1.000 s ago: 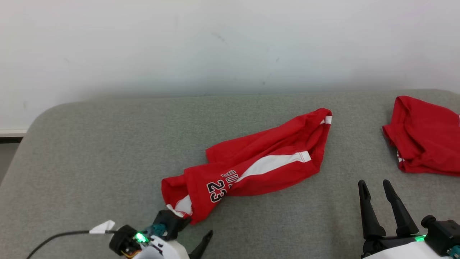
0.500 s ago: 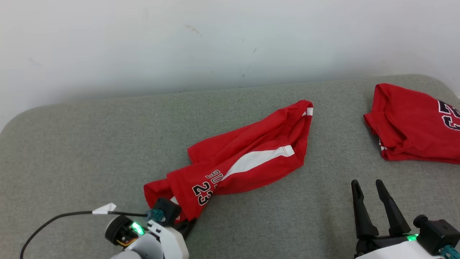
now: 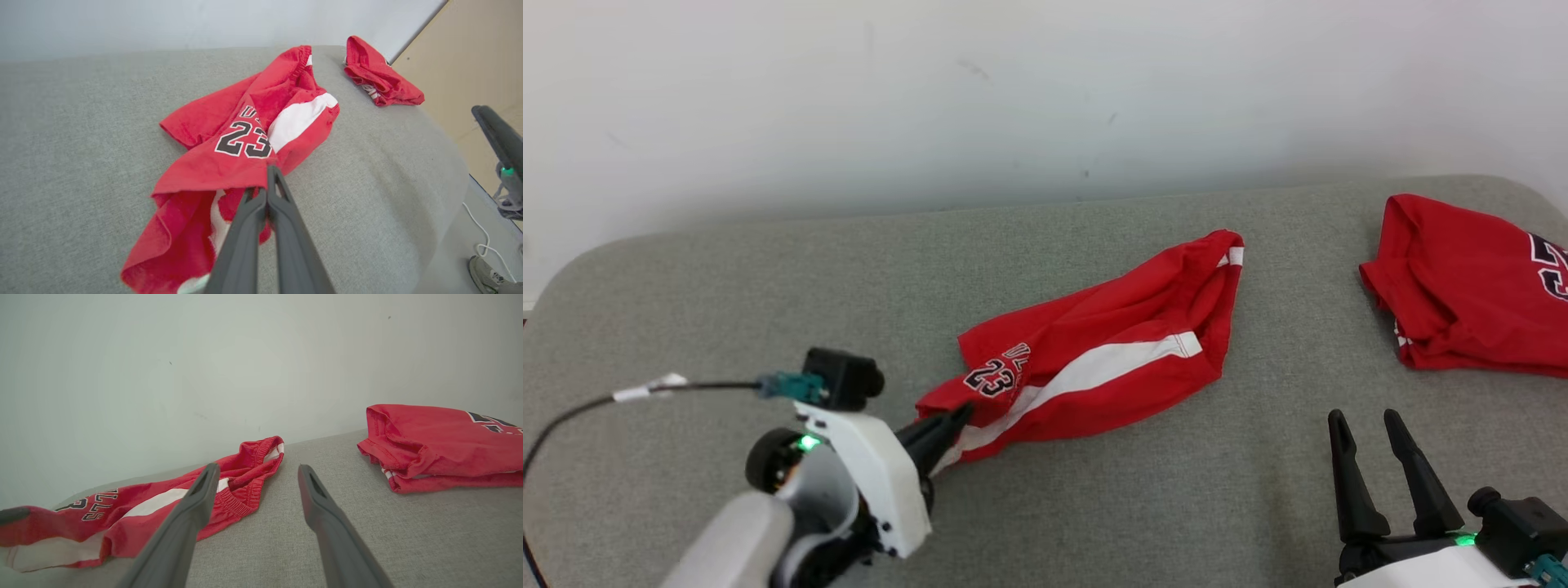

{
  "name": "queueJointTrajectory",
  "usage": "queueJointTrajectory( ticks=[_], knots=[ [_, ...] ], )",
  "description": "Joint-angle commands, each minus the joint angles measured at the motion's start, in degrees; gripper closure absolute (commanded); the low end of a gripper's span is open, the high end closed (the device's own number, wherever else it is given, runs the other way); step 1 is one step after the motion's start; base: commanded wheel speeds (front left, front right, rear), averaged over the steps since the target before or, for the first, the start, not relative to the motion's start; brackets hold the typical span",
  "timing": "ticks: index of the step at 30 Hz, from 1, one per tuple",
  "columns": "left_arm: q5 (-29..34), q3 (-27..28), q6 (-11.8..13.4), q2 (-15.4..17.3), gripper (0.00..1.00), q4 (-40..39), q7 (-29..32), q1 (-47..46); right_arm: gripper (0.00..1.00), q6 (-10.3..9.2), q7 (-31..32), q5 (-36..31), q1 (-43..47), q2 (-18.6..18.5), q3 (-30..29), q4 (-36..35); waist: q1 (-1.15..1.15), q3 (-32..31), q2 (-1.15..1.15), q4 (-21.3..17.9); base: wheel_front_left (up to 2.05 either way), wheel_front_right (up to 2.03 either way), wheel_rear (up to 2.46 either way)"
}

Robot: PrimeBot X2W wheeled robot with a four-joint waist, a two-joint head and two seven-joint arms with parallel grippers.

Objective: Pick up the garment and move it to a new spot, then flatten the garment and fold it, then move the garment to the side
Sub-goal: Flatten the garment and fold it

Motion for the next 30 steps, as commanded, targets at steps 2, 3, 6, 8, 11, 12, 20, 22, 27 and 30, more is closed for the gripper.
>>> queueJointTrajectory(
  ticks=[2, 3, 6, 8, 11, 12, 20, 22, 27, 30],
  knots=[
    [-5.6, 2.0, 0.1, 2.3, 1.0, -0.7, 4.1, -1.8, 0.0, 0.01, 0.2, -0.6, -0.6, -0.2, -0.3, -0.2, 0.0, 0.5, 0.0, 0.0, 0.0, 0.0, 0.0],
    [-8.7, 3.3, 0.1, 3.1, 1.0, -0.6, 6.1, -2.7, 0.0, 0.01, 0.4, -0.6, -0.7, -0.2, -0.3, -0.2, 0.0, 0.8, 0.0, 0.0, 0.0, 0.0, 0.0],
    [-15.6, 7.5, 0.1, 5.8, 1.0, 2.8, 11.2, -5.7, 0.0, 0.01, 0.9, -0.8, -1.4, -0.2, 0.1, -0.4, 0.0, 1.9, 0.0, -0.5, 0.0, 0.0, 0.0],
    [-17.8, 9.2, 0.1, 7.5, 1.0, 6.9, 13.7, -7.6, 0.0, 0.01, 1.1, -1.0, -1.8, -0.2, 0.4, -0.3, 0.0, 2.6, 0.0, -1.1, 0.0, 0.0, 0.0],
    [-20.6, 11.3, 0.3, 8.4, 1.0, 12.8, 15.8, -10.2, 0.0, 0.01, 1.6, -1.1, -2.4, -0.2, 0.9, -0.2, 0.0, 3.5, 0.0, -2.2, 0.0, 0.0, 0.0],
    [-20.9, 11.6, 0.3, 9.0, 1.0, 14.7, 16.3, -10.8, 0.0, 0.01, 1.6, -1.1, -2.6, -0.2, 0.9, -0.1, 0.0, 3.8, 0.0, -2.6, 0.0, 0.0, 0.0],
    [-20.8, 11.5, 0.1, 8.7, 0.69, 26.6, 13.4, -13.9, 0.0, 0.01, 1.8, -1.1, -3.4, -0.2, 1.6, 0.2, 0.0, 4.9, 0.0, -4.4, 0.0, 0.0, 0.0],
    [-20.8, 11.3, 0.0, 8.3, 0.0, 28.1, 11.4, -14.5, 0.0, 0.01, 2.0, -1.2, -3.5, -0.1, 1.7, 0.3, 0.0, 4.7, 0.0, -4.4, 0.0, 0.0, 0.0],
    [-21.2, 8.3, 0.0, 9.0, 0.0, 27.6, 8.6, -14.9, 0.0, 0.01, 2.2, -1.2, -3.1, -0.4, 1.7, 0.4, 0.0, 3.2, 0.0, -3.1, 0.0, 0.0, 0.0],
    [-19.3, 5.4, 0.0, 11.0, 0.0, 24.8, 5.0, -14.4, 0.0, 0.01, 2.2, -1.1, -2.3, -0.5, 1.6, 0.5, 0.0, 1.7, 0.0, -2.0, 0.0, 0.0, 0.0]
  ],
)
